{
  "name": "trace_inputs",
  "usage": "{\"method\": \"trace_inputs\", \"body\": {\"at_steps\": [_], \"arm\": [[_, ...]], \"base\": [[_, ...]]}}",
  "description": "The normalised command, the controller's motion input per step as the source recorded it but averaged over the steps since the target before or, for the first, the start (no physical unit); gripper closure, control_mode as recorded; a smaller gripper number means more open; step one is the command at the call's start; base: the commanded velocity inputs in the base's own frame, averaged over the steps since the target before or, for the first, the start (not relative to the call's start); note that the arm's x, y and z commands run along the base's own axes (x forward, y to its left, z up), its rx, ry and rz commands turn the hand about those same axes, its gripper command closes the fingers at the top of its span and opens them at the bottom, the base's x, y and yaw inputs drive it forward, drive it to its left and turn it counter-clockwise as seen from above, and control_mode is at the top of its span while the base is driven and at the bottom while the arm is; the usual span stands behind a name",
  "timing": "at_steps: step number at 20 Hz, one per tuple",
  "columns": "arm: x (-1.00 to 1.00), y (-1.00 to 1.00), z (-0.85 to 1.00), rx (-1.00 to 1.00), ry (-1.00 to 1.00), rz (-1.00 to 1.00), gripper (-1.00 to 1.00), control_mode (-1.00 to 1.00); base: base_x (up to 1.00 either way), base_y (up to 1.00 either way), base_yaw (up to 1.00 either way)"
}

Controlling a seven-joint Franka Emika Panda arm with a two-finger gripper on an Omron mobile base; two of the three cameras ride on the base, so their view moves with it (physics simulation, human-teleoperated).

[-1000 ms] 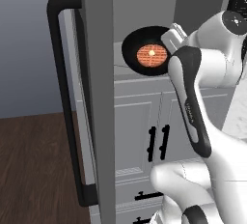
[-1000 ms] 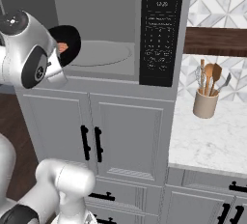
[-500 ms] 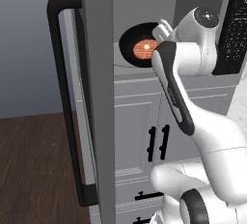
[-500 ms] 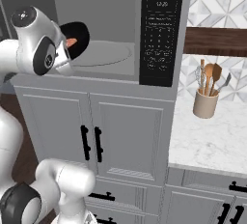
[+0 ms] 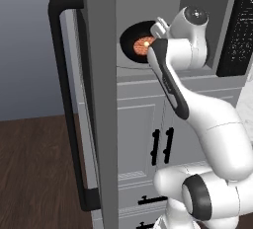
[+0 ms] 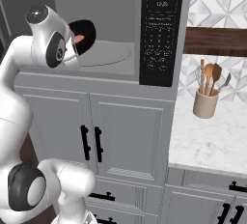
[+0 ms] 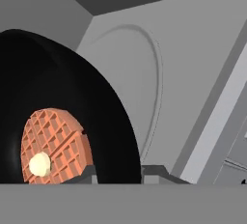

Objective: Open the microwave, place the bowl with waffle inside the microwave, then close the microwave door and turn it on.

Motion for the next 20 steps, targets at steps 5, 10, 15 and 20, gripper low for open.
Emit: {"method": "trace_inputs", "body": {"at_steps": [5,10,15,20], "arm": [[0.31,0.0,-0.27,0.0,0.01,-0.01,1.0,-1.0],[0.13,0.0,-0.29,0.0,0.03,0.0,1.0,-1.0],[0.19,0.0,-0.15,0.0,0.04,0.0,1.0,-1.0],[0.38,0.0,0.0,0.0,0.02,0.0,1.0,-1.0]], "base": [[0.0,0.0,0.0],[0.0,0.0,0.0],[0.0,0.0,0.0],[0.0,0.0,0.0]]}}
